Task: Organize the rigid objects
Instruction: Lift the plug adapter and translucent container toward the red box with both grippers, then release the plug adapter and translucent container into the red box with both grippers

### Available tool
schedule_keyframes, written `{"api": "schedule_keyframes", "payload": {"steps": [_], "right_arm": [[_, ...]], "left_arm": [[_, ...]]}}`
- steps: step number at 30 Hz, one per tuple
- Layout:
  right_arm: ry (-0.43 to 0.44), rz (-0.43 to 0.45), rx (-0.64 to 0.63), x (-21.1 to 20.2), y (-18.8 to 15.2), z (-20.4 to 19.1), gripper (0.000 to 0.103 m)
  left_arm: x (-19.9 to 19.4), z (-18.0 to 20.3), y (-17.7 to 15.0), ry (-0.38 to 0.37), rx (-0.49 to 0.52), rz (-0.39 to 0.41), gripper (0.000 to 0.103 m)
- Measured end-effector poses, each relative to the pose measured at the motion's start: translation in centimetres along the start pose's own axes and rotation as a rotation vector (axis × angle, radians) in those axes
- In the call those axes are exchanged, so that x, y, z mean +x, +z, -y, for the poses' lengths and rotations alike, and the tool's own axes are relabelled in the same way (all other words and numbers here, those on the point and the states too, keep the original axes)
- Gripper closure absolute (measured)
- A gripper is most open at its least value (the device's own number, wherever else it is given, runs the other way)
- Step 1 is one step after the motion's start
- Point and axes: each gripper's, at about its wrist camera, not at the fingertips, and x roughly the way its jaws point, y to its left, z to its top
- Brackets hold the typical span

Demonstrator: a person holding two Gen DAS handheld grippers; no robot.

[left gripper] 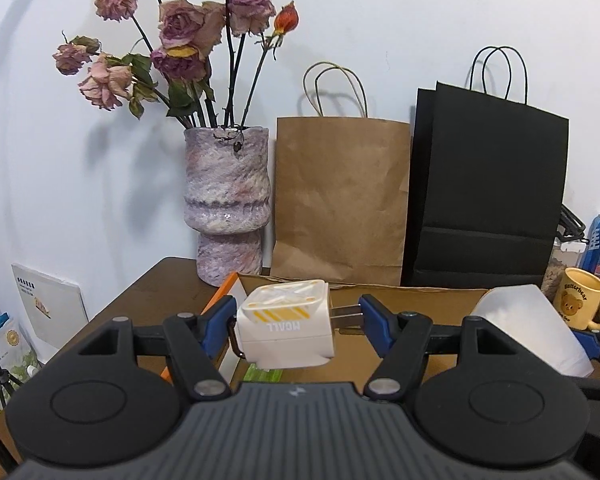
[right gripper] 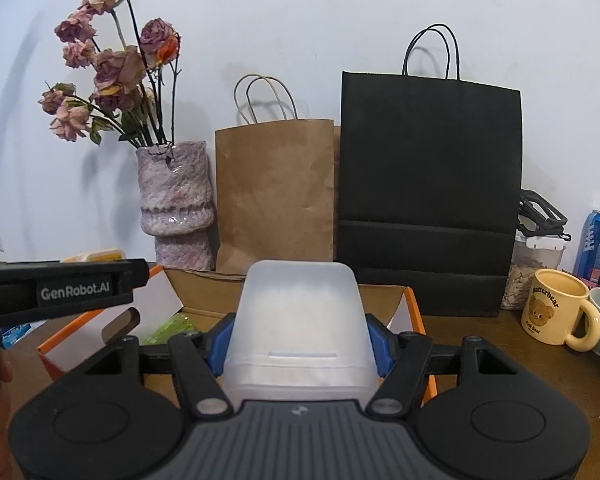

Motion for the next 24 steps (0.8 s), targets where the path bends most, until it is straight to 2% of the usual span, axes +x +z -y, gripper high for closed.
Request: {"api": "schedule_keyframes", "payload": {"steps": [24], "right_arm": [[-0.002,-0.056,-0.032,6.0,0.9,0.9,0.038]], "left_arm": [[6.1,-0.3,0.4,0.03,0.035,-0.044,0.034]]}}
